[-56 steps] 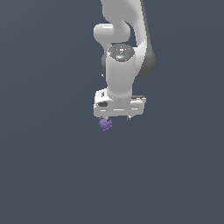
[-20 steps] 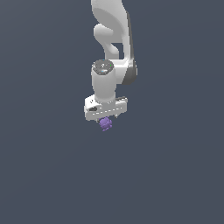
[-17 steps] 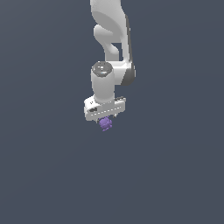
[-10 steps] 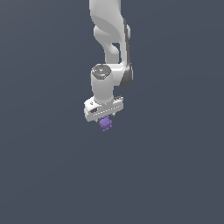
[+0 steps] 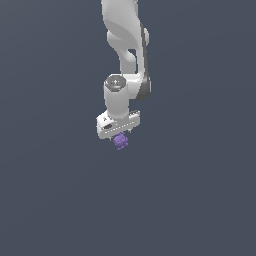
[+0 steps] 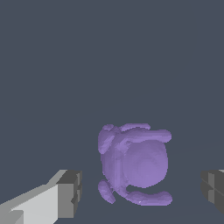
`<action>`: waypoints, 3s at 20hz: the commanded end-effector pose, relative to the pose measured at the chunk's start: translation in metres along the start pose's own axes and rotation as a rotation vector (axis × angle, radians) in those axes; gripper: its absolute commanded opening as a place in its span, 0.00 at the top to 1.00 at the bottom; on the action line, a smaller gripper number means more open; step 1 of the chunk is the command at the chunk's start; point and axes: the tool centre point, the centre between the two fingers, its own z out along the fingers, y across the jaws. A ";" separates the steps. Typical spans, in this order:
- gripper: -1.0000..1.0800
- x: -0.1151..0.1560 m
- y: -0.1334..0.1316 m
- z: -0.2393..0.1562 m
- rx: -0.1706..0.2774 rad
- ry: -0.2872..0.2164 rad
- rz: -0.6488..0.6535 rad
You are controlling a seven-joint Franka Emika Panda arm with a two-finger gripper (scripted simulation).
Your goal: Pick up the object and move it to a goal position.
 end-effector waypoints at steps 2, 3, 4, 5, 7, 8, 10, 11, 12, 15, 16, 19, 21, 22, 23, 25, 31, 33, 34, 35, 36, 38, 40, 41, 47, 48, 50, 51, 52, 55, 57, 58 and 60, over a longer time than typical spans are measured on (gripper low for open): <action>0.04 -0.001 0.000 0.009 0.000 -0.001 -0.001; 0.04 -0.001 -0.001 0.014 0.000 -0.001 -0.002; 0.04 -0.001 0.000 0.019 0.000 -0.001 -0.002; 0.04 -0.001 -0.001 0.024 0.000 0.000 -0.003; 0.04 -0.002 -0.001 0.034 0.000 0.000 -0.003; 0.04 -0.001 -0.001 0.038 0.000 0.000 -0.004; 0.04 -0.002 -0.001 0.044 0.000 0.000 -0.004; 0.04 -0.001 -0.001 0.046 0.000 0.000 -0.005; 0.04 -0.001 -0.001 0.047 0.000 0.000 -0.005; 1.00 -0.001 0.000 0.048 0.000 0.000 -0.005; 1.00 -0.001 0.000 0.048 0.000 0.000 -0.005; 1.00 -0.001 0.000 0.048 0.000 0.000 -0.005; 1.00 -0.001 0.000 0.048 0.000 0.000 -0.005; 1.00 -0.001 0.000 0.048 0.000 0.000 -0.005; 1.00 -0.001 0.000 0.048 0.000 0.000 -0.005; 1.00 -0.001 0.000 0.047 -0.001 0.000 -0.004; 1.00 -0.002 0.003 0.037 -0.001 0.000 -0.004; 1.00 -0.002 0.005 0.029 -0.001 0.000 -0.004; 1.00 -0.003 0.006 0.025 -0.001 0.000 -0.004; 1.00 -0.003 0.008 0.019 -0.001 0.000 -0.004; 1.00 -0.003 0.010 0.013 -0.001 0.000 -0.004; 1.00 -0.004 0.013 0.000 -0.001 0.000 -0.004; 1.00 -0.005 0.017 -0.016 0.000 0.000 -0.004; 1.00 -0.005 0.019 -0.024 0.000 0.000 -0.004; 1.00 -0.008 0.036 -0.084 0.001 0.001 -0.005; 1.00 -0.009 0.038 -0.095 0.001 0.001 -0.005; 1.00 -0.009 0.044 -0.116 0.001 0.001 -0.005; 1.00 -0.010 0.047 -0.126 0.001 0.001 -0.005; 1.00 -0.010 0.050 -0.136 0.001 0.001 -0.005; 1.00 -0.012 0.059 -0.167 0.001 0.001 -0.005; 1.00 -0.012 0.064 -0.188 0.001 0.001 -0.005; 1.00 -0.013 0.067 -0.198 0.001 0.001 -0.005; 1.00 -0.013 0.073 -0.218 0.001 0.001 -0.005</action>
